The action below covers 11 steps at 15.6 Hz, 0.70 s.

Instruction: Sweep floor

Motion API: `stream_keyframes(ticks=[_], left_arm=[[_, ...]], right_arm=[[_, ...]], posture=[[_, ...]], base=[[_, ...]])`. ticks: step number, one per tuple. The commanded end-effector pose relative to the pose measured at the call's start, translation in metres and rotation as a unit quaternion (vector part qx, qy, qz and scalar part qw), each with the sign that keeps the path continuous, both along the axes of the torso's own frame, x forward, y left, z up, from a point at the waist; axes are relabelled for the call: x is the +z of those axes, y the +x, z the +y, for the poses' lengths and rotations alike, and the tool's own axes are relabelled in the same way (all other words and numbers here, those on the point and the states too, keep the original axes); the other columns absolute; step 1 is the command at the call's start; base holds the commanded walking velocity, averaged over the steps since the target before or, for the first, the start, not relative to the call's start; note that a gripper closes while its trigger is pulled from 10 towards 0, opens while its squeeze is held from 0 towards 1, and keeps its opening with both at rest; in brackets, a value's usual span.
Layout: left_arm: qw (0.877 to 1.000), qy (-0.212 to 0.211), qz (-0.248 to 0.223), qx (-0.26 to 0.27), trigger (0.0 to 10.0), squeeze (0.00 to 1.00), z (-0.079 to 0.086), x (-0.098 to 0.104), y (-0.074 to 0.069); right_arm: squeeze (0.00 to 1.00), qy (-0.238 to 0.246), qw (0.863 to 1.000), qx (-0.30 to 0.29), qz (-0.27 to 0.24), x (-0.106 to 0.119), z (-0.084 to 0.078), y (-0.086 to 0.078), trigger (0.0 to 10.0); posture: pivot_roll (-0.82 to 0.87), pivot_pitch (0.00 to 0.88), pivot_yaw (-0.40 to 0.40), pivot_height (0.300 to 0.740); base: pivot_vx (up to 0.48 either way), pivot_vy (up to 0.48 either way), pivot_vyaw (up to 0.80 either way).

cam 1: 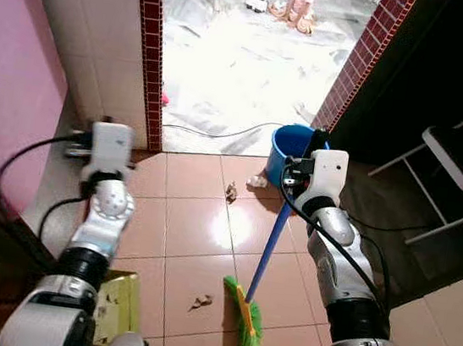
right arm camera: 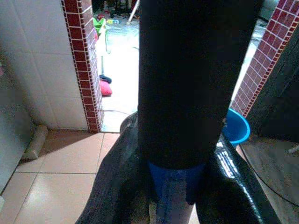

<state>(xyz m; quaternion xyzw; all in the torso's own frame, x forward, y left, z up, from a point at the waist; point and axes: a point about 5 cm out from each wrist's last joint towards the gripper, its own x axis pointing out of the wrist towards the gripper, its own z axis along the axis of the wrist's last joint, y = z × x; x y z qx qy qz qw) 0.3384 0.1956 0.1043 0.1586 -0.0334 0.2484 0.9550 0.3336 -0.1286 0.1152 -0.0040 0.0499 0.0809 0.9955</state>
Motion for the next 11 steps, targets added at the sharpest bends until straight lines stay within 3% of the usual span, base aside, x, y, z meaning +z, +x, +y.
stream_keyframes(ticks=[1,5,7,11], left_arm=[[0.991,0.042,-0.126,-0.003,10.0,0.0,-0.002,0.048,0.012],[0.988,0.055,-0.146,-0.016,10.0,0.0,-0.004,0.054,0.014],[0.989,0.032,-0.12,-0.077,10.0,0.0,-0.017,0.041,0.013],[0.988,0.026,-0.081,-0.129,10.0,0.0,-0.033,0.019,0.008]], right_arm=[[0.0,-0.009,1.0,-0.012,0.003,0.0,-0.005,0.002,10.0],[0.0,-0.009,1.0,-0.009,0.005,-0.001,-0.003,0.001,10.0],[0.0,-0.01,1.0,-0.008,0.005,-0.002,-0.003,0.001,10.0],[0.0,-0.013,1.0,-0.006,0.007,-0.003,-0.003,0.001,10.0]], posture=[[-0.06,0.001,-0.098,0.74],[-0.05,0.008,-0.097,0.74],[-0.05,0.009,-0.098,0.74],[-0.05,0.013,-0.1,0.74]], base=[[0.0,0.0,0.0],[0.0,0.0,0.0],[0.0,0.0,0.0],[0.0,0.0,0.0]])
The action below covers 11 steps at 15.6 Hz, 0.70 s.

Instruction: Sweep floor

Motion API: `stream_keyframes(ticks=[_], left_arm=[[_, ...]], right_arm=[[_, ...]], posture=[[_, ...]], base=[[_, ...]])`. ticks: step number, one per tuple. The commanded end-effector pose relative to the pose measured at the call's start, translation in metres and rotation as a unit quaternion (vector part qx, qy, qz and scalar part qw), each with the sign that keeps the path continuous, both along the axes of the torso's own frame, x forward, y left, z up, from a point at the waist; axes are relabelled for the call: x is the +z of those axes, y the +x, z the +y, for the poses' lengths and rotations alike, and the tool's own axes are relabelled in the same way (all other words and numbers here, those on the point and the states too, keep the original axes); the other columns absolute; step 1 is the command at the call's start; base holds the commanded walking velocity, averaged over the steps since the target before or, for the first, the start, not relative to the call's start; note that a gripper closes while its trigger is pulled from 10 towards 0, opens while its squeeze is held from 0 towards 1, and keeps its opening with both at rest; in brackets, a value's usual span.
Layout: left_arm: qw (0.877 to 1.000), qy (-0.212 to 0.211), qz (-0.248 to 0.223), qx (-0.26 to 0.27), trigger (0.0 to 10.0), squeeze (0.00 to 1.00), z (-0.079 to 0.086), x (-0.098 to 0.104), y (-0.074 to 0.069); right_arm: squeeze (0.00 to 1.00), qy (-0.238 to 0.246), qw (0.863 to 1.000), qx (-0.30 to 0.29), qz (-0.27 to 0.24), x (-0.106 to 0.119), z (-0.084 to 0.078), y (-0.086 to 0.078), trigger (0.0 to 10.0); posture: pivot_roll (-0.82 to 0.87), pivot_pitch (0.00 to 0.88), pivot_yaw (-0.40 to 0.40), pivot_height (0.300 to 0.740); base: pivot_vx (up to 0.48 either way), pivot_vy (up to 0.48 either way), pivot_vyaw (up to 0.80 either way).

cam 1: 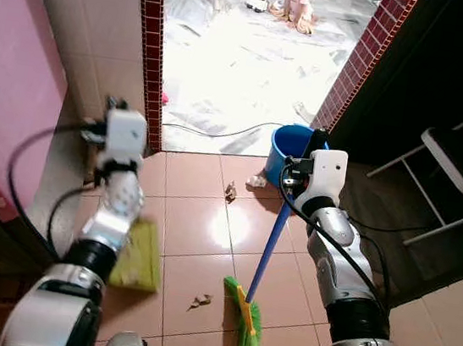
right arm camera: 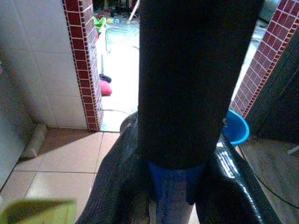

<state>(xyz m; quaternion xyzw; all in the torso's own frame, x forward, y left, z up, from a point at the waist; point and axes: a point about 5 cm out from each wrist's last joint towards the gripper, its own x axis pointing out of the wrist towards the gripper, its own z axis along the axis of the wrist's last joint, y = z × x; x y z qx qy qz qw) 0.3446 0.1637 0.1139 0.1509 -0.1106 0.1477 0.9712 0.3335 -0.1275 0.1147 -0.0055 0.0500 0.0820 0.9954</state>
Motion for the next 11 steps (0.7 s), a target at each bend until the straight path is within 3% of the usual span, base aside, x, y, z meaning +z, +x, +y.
stream_keyframes(ticks=[1,8,11], left_arm=[[1.0,0.013,-0.015,-0.022,10.0,0.0,-0.005,0.005,0.001],[0.998,-0.034,0.024,-0.047,10.0,0.0,-0.028,-0.018,-0.005],[0.995,-0.065,0.037,-0.066,10.0,0.0,-0.043,-0.021,-0.004]], right_arm=[[0.0,-0.012,1.0,-0.007,0.008,-0.003,-0.004,0.001,10.0],[0.0,0.002,1.0,-0.002,0.015,-0.004,0.001,0.002,10.0],[0.0,0.1,0.995,0.012,0.008,0.005,0.008,0.005,10.0]], posture=[[-0.05,0.013,-0.1,0.74],[-0.04,0.01,-0.102,0.74],[-0.05,0.007,-0.101,0.74]], base=[[0.0,0.0,0.0],[0.0,0.0,0.0],[0.0,0.0,0.0]])
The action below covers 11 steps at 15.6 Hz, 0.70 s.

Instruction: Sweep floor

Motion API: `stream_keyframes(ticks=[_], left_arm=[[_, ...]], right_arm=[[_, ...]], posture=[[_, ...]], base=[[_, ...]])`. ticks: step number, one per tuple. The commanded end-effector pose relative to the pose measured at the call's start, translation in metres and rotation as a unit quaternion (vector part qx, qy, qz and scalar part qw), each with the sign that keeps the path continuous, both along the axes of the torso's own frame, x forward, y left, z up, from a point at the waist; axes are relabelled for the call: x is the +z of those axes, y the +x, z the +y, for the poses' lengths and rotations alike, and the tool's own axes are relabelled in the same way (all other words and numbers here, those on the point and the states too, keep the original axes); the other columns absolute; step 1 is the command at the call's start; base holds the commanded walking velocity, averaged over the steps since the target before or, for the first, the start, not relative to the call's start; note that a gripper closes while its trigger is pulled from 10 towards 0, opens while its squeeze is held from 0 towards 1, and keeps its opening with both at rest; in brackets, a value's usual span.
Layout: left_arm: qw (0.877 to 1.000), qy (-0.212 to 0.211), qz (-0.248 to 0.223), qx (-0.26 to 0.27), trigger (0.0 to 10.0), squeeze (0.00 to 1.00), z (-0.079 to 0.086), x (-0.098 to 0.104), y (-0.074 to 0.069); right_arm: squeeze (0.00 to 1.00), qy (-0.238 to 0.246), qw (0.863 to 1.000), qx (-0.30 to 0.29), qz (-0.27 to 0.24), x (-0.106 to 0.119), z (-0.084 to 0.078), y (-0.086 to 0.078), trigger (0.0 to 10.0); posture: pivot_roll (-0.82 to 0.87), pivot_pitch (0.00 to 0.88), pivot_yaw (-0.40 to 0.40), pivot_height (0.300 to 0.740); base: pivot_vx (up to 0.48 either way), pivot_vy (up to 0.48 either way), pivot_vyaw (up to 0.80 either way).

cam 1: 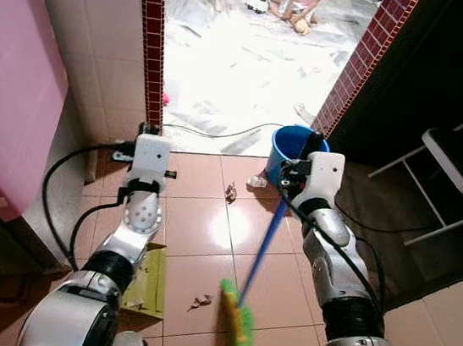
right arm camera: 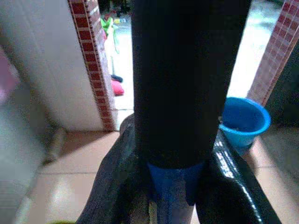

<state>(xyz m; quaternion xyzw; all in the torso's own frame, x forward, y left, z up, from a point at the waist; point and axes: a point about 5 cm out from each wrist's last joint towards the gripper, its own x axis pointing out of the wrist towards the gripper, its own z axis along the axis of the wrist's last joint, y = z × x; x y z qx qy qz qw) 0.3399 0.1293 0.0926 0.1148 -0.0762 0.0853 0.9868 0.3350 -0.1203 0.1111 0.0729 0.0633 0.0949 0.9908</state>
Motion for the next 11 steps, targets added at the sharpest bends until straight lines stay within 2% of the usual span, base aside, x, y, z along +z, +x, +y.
stream_keyframes(ticks=[1,5,8,10,11], left_arm=[[0.999,-0.038,0.003,-0.008,10.0,0.0,-0.013,0.0,0.0],[0.997,-0.06,0.014,-0.04,10.0,0.0,-0.029,-0.002,-0.001],[0.997,-0.066,0.02,-0.042,10.0,0.0,-0.03,-0.004,-0.001],[0.996,-0.072,0.022,-0.038,10.0,0.0,-0.028,-0.004,-0.001],[0.996,-0.08,0.024,-0.033,10.0,0.0,-0.025,-0.004,0.0]], right_arm=[[0.0,0.07,0.997,0.002,-0.014,0.014,0.002,0.005,10.0],[0.0,0.153,0.986,0.035,-0.054,0.034,0.009,0.005,10.0],[0.0,0.221,0.971,0.062,-0.064,0.045,0.015,0.004,10.0],[0.0,0.208,0.972,0.077,-0.083,0.054,0.015,0.006,10.0],[0.0,0.138,0.979,0.087,-0.124,0.062,0.014,0.007,10.0]], posture=[[-0.05,0.007,-0.101,0.74],[-0.05,0.006,-0.095,0.74],[-0.05,0.006,-0.098,0.74],[-0.05,0.006,-0.099,0.74],[-0.05,0.004,-0.1,0.74]], base=[[0.0,0.0,0.0],[0.0,0.0,0.0],[0.0,0.0,0.0],[0.0,0.0,0.0],[0.0,0.0,0.0]])
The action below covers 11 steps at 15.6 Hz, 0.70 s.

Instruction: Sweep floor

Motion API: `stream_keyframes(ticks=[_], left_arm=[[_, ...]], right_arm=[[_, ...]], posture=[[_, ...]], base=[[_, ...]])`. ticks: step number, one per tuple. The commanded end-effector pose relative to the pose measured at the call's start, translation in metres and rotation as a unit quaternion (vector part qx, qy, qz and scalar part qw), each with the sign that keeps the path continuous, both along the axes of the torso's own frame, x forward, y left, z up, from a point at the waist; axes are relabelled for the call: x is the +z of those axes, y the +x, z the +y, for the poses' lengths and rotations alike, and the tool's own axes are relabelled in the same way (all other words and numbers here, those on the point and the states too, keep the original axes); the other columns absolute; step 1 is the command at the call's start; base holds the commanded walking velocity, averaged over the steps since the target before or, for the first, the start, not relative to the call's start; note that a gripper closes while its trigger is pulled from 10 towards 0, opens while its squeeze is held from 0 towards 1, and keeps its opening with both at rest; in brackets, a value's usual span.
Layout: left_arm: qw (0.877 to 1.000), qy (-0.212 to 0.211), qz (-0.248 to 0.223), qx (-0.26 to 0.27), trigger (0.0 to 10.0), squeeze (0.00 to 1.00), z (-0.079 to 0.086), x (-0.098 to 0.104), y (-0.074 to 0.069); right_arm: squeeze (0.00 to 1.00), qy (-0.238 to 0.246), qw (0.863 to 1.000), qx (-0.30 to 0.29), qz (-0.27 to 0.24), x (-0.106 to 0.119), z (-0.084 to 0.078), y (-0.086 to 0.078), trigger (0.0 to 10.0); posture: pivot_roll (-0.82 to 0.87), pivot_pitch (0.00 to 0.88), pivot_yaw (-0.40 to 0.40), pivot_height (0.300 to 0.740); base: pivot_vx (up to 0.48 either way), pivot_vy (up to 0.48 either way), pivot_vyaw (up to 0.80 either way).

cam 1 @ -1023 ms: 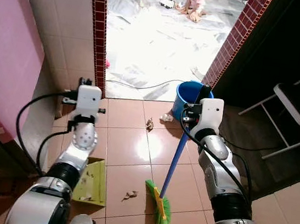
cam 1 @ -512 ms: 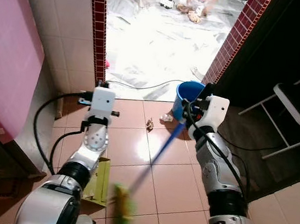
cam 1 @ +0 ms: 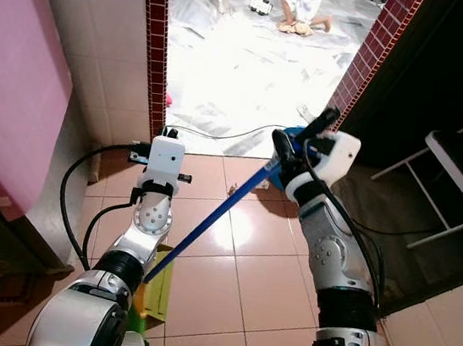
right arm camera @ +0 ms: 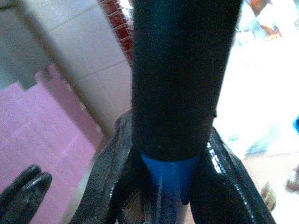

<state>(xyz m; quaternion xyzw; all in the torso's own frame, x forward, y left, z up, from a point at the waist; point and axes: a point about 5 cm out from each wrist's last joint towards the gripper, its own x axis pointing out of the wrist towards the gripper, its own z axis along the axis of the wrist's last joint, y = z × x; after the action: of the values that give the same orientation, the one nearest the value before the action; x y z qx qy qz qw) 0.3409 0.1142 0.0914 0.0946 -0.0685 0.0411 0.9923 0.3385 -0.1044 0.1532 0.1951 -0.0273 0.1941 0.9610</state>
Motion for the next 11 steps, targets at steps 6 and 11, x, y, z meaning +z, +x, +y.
stream_keyframes(ticks=[6,11], left_arm=[[0.993,-0.11,0.036,0.001,10.0,0.0,-0.003,-0.003,0.003],[0.98,-0.188,0.036,-0.064,10.0,0.0,-0.008,0.008,0.009]], right_arm=[[0.0,-0.18,0.966,-0.079,-0.168,0.044,-0.025,0.008,10.0],[0.0,-0.244,0.954,-0.105,-0.138,0.023,-0.037,0.009,10.0]], posture=[[-0.06,0.0,-0.099,0.74],[-0.06,0.0,-0.101,0.74]], base=[[0.0,0.0,0.0],[0.0,0.0,0.0]])
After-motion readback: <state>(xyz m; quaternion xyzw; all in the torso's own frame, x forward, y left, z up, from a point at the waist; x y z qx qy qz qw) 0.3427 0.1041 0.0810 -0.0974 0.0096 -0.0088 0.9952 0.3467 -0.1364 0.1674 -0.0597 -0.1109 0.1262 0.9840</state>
